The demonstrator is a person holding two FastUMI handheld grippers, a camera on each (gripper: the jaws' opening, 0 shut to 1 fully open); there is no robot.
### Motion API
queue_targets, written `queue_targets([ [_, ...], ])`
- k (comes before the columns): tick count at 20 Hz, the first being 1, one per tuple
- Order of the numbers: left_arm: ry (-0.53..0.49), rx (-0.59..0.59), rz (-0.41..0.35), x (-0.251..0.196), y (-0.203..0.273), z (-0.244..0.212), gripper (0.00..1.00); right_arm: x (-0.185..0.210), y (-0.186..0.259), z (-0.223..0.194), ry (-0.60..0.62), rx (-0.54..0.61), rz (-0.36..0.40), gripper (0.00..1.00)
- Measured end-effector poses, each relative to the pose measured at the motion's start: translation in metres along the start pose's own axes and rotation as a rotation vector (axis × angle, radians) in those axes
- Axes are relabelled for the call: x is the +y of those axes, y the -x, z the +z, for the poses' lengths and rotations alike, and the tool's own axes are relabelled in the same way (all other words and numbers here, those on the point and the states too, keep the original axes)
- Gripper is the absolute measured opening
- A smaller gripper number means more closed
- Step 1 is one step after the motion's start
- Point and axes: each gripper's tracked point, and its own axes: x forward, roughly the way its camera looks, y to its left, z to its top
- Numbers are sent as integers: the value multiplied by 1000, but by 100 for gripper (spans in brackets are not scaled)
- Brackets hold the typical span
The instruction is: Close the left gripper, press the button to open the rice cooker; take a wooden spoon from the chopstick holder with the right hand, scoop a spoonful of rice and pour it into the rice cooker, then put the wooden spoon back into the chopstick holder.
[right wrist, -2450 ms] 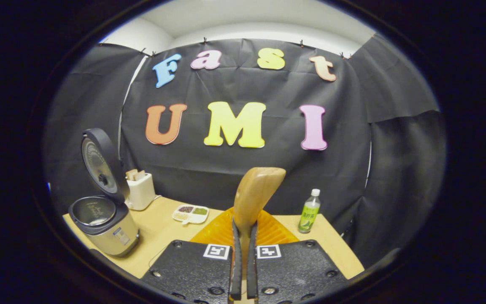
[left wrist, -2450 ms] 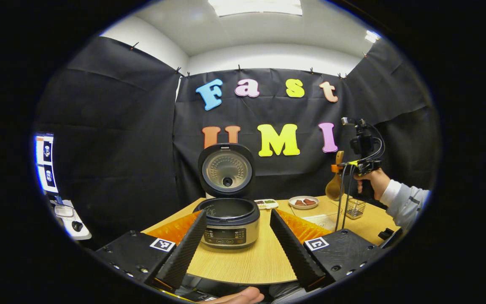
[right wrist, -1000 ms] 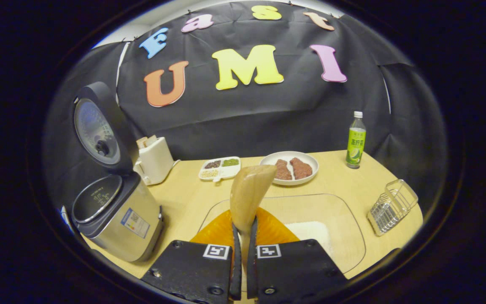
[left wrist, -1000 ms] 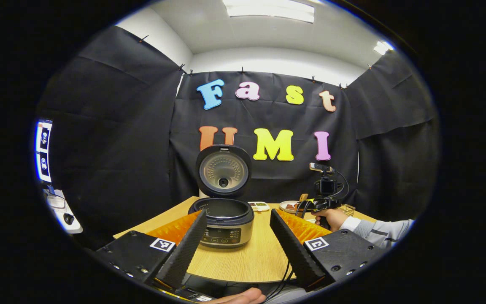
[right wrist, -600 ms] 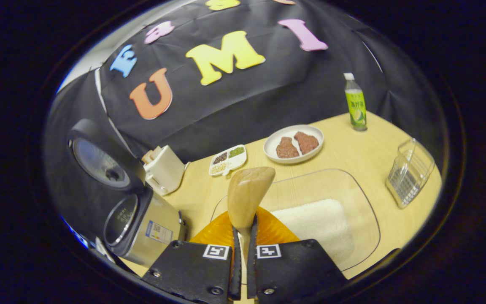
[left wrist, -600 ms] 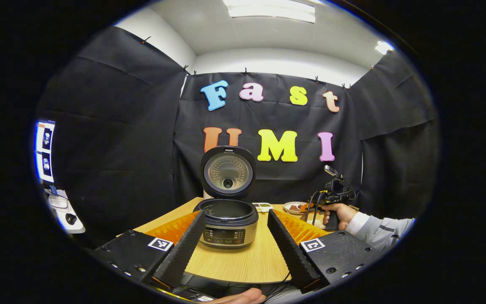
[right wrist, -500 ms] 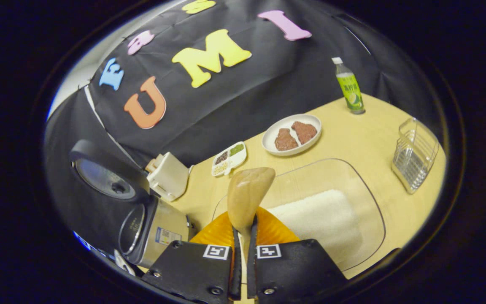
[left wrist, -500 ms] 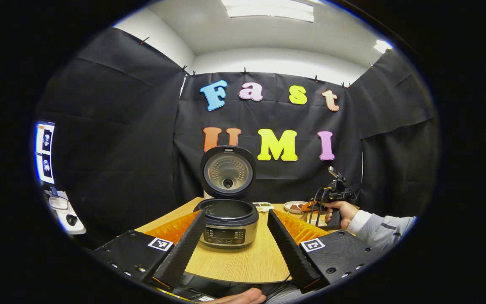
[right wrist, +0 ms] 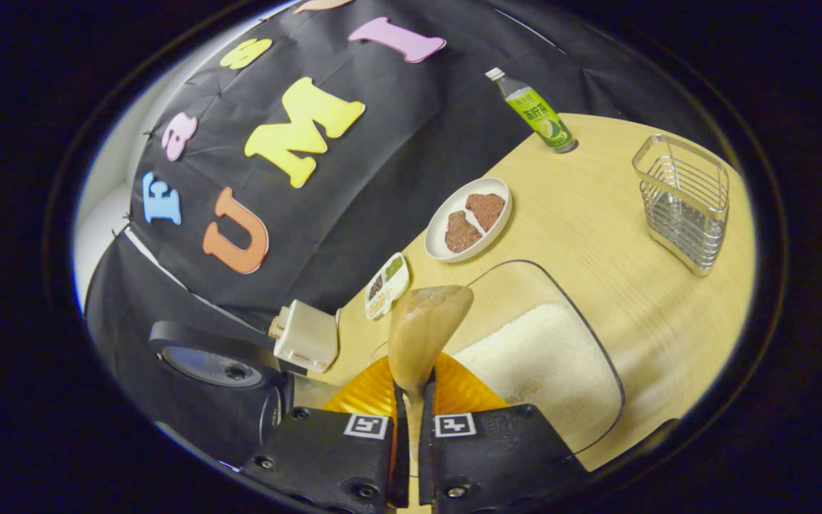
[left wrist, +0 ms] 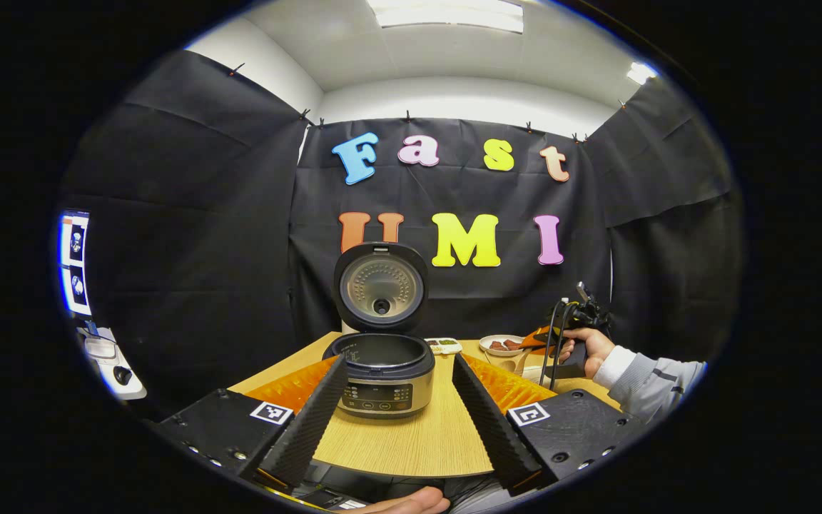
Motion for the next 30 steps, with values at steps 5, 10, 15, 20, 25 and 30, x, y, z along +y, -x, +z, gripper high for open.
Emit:
queue_targets([
  [5,-14,3,6,1,0,1,94,-15,15,21,-105,-92,-14,10],
  [10,-18,18,-4,-1,-1,-4,94,-30,31,39,-298,-160,2,10],
  [15,-53,35,-17,-5,-1,-9,94,-24,53,51,-479,-211,66,10],
  [20,-72,51,-15,0,0,-14,95,-4,72,66,-573,-264,149,10],
  [25,-101,71,45,20,0,-14,95,33,72,70,-640,-235,247,10],
  [30,-127,63,40,25,8,-7,96,88,66,57,-655,-202,328,9],
])
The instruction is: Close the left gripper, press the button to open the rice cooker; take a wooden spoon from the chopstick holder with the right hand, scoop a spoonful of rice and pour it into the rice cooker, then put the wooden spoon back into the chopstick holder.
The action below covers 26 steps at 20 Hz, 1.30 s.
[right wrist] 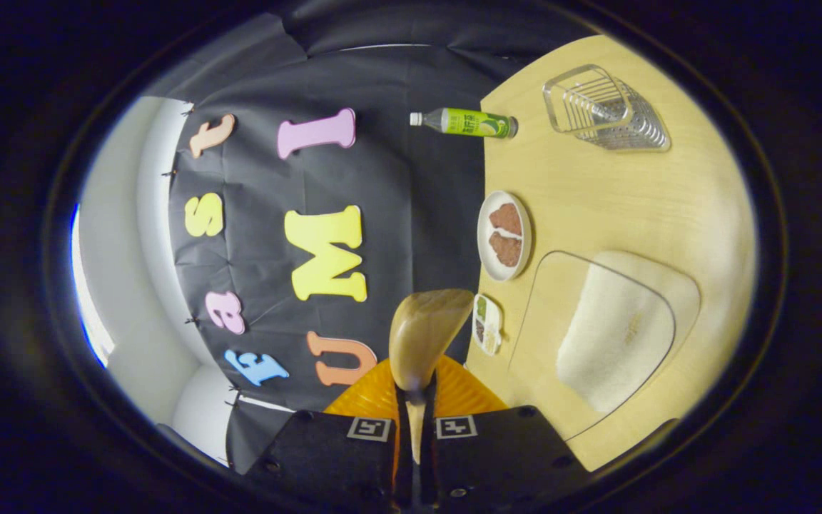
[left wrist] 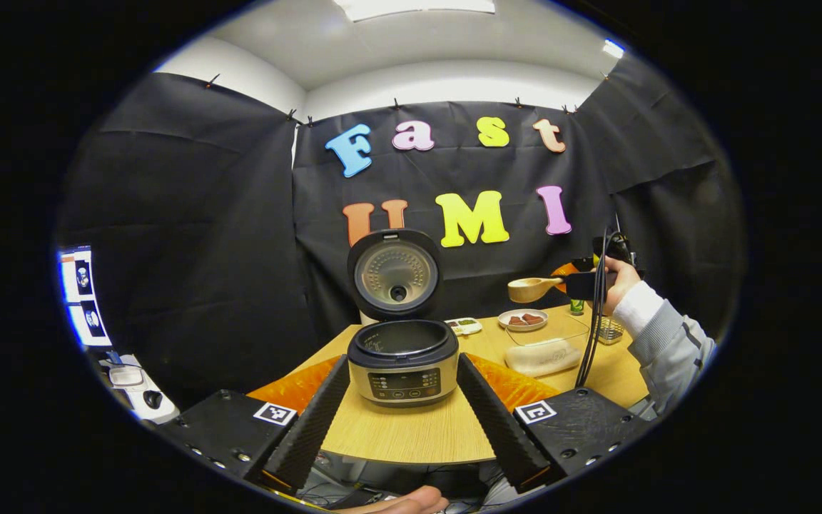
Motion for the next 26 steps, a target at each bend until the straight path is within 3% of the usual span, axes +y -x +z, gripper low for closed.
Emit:
queue_targets([
  [5,-7,1,11,12,6,-1,96,28,-9,-53,-17,51,76,9],
  [11,35,-8,22,30,13,0,96,32,-26,-133,84,120,68,9],
  [14,48,-14,25,37,18,-1,96,30,-36,-160,209,117,40,9],
  [26,106,1,56,62,20,-19,96,21,-51,-230,815,89,53,9],
])
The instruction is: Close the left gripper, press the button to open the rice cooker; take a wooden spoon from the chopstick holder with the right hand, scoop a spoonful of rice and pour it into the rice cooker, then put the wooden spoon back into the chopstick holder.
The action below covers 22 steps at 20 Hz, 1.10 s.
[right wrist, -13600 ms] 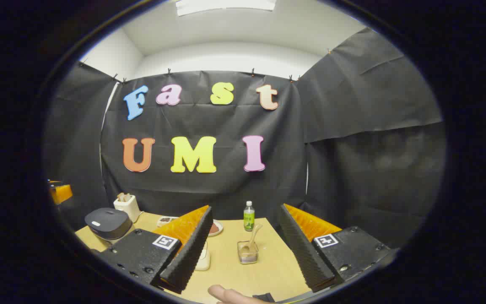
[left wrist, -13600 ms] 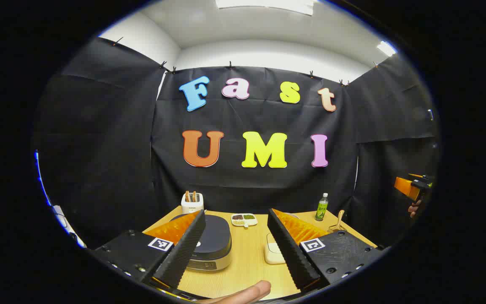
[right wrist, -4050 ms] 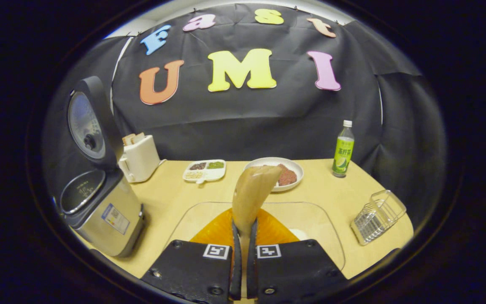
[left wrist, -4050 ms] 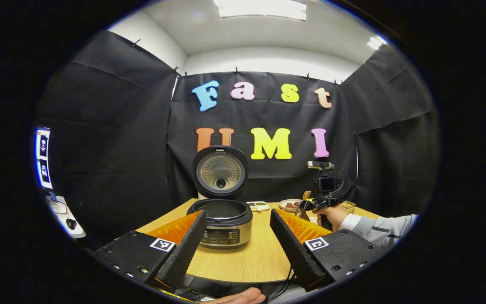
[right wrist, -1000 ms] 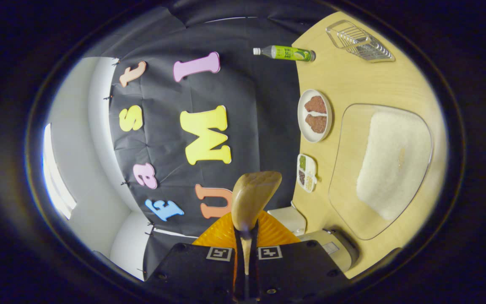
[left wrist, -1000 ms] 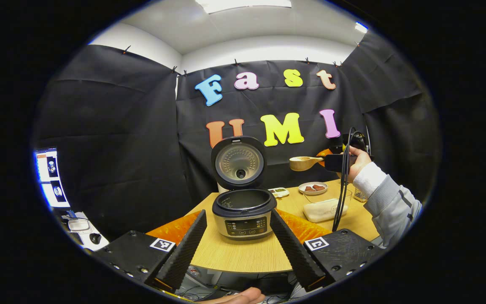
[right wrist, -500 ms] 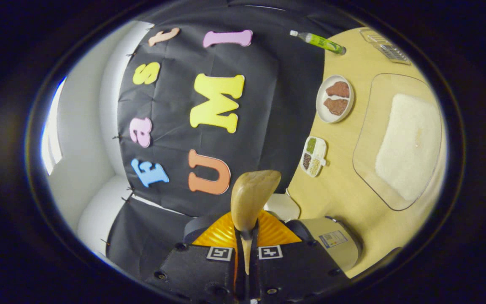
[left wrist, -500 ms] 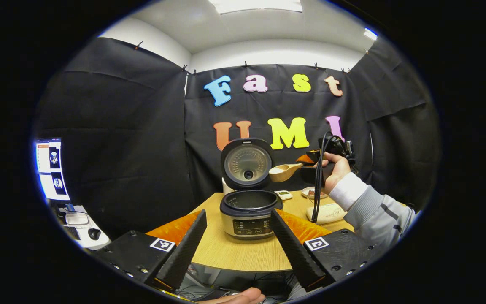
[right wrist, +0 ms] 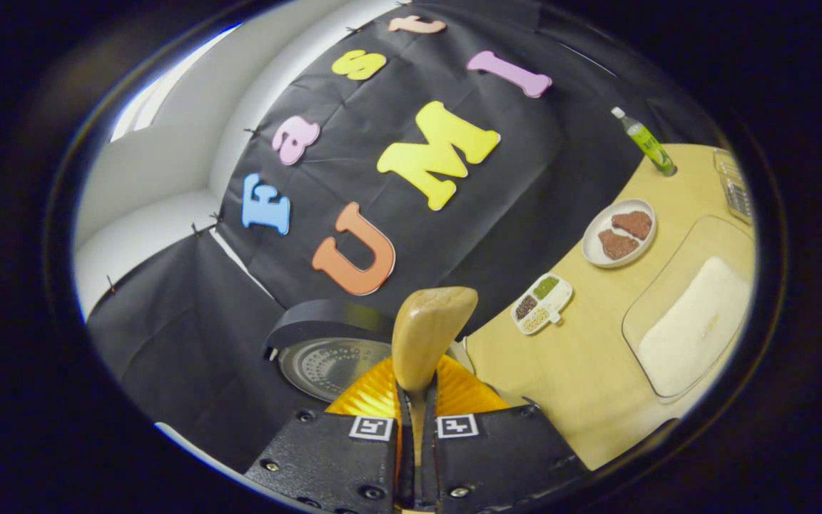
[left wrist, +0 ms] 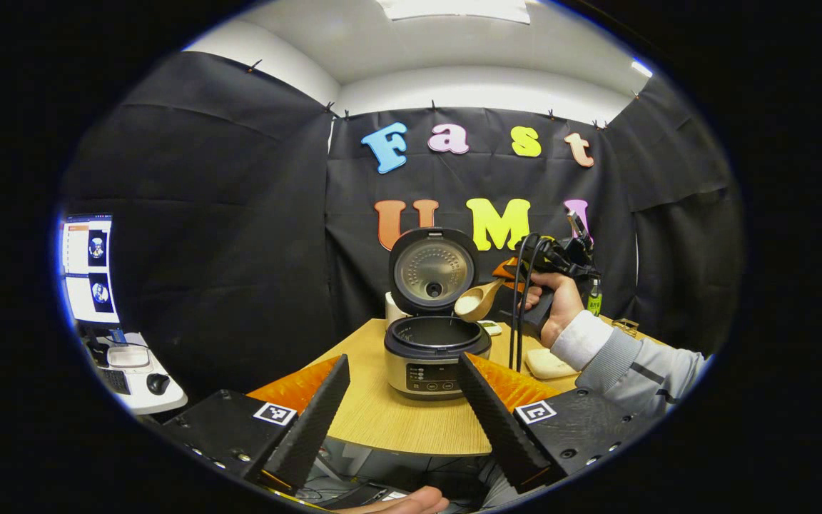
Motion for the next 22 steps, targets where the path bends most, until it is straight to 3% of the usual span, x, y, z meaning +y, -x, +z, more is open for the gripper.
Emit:
queue_targets([
  [5,-12,-3,0,-2,0,-1,96,15,0,-12,197,13,10,9],
  [9,-18,-8,-1,-1,1,-1,96,18,6,-10,412,-49,-10,9],
  [17,1,-6,-2,2,4,-4,96,32,10,-21,557,-36,14,9],
  [22,-1,1,-8,-1,1,-7,96,43,15,-26,744,-75,44,9],
])
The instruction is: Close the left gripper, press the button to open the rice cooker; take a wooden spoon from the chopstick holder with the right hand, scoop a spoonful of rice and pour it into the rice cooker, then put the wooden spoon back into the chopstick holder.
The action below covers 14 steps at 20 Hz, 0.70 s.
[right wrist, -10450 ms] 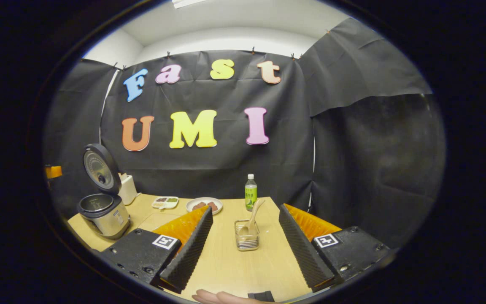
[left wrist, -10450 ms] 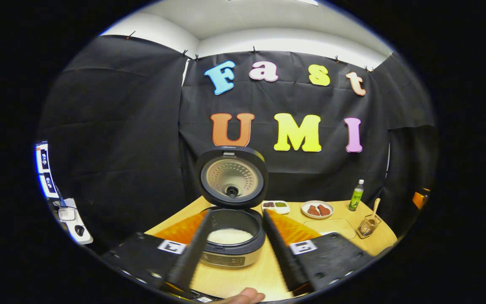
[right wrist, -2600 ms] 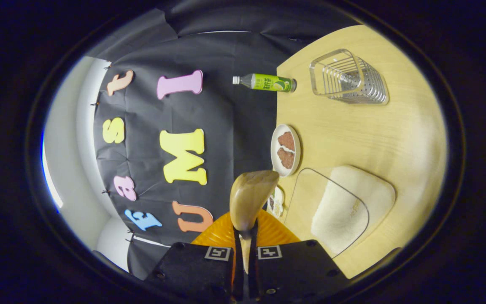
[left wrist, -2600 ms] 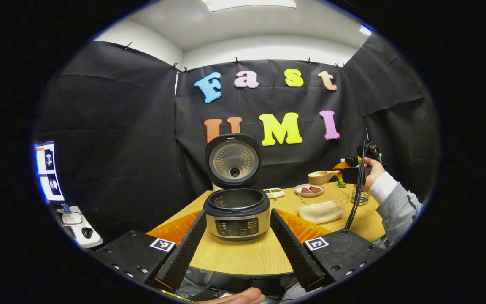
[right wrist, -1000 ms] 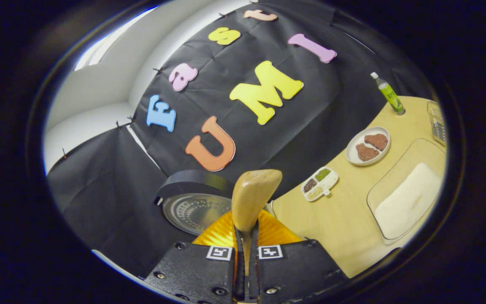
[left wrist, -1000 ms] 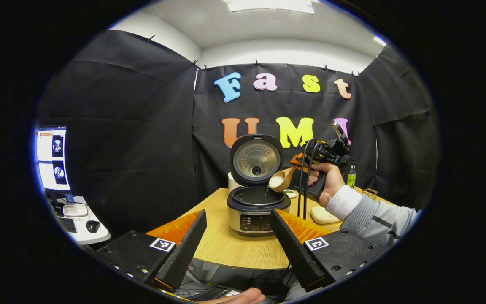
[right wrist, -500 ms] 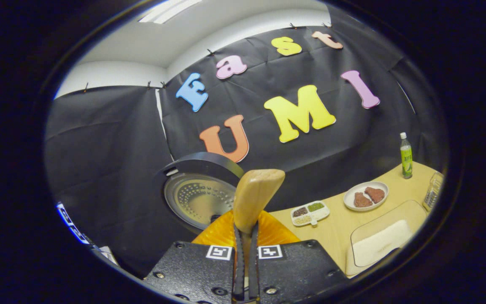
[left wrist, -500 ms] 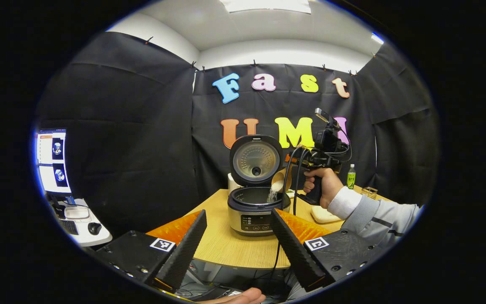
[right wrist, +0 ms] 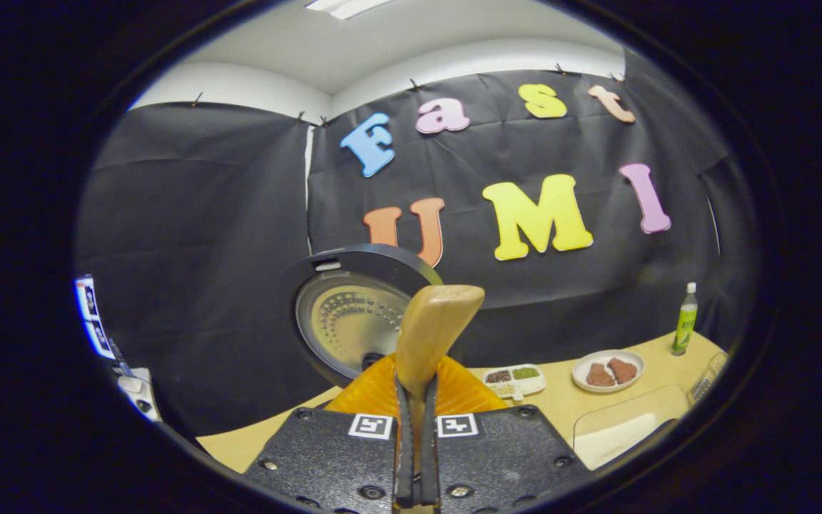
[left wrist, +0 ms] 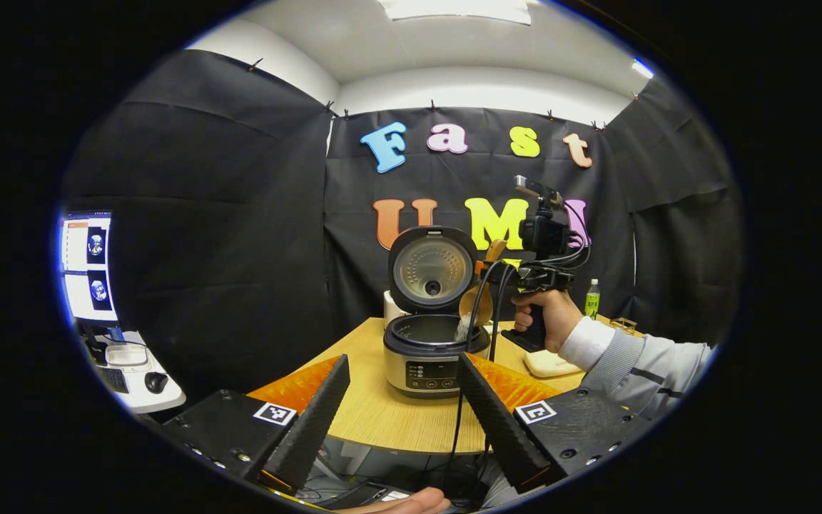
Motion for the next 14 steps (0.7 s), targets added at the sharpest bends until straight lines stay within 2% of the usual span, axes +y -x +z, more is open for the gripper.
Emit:
queue_targets([
  [8,9,8,2,-4,-1,-3,96,30,8,-2,333,-53,46,10],
  [12,12,7,-1,-8,1,-6,96,36,22,13,528,-154,6,10],
  [14,17,9,0,-13,-1,-9,96,36,29,20,564,-187,-7,10],
])
